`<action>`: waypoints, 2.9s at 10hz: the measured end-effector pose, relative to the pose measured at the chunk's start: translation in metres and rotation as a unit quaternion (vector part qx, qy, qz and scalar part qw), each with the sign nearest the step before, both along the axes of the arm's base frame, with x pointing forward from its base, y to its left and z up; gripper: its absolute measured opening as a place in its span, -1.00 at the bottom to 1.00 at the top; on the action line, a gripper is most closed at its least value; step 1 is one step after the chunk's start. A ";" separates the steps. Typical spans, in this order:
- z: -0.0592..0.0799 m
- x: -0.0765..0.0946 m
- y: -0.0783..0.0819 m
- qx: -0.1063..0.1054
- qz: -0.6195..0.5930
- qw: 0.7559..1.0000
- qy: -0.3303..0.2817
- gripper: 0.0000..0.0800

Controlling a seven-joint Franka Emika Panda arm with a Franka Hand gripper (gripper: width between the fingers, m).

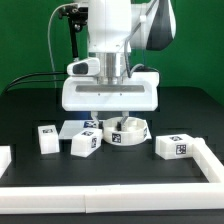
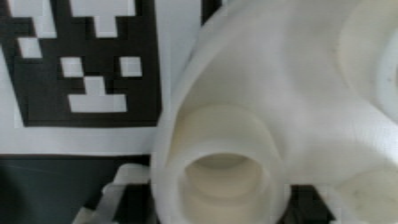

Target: Assemble stool

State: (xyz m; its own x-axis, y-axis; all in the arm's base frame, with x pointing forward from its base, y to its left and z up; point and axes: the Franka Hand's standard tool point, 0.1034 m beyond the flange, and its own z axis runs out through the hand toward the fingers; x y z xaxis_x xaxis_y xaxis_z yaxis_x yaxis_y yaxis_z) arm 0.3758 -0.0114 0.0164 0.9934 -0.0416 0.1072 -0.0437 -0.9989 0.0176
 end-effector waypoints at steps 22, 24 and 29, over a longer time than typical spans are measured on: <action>0.032 0.210 0.033 0.044 0.124 0.991 0.026 -0.22; 0.032 0.210 0.033 0.044 0.123 0.991 0.027 -0.22; 0.009 0.217 0.062 0.039 0.114 0.992 0.030 -0.22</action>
Offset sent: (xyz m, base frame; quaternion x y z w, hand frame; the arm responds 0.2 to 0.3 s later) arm 0.0222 0.0142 0.0599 0.0315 -0.0526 0.0103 0.9981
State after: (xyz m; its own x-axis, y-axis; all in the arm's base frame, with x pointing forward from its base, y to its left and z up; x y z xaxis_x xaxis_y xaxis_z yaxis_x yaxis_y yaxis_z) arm 0.5925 0.0503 0.0249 0.9825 0.1789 0.0521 0.1821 -0.9811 -0.0648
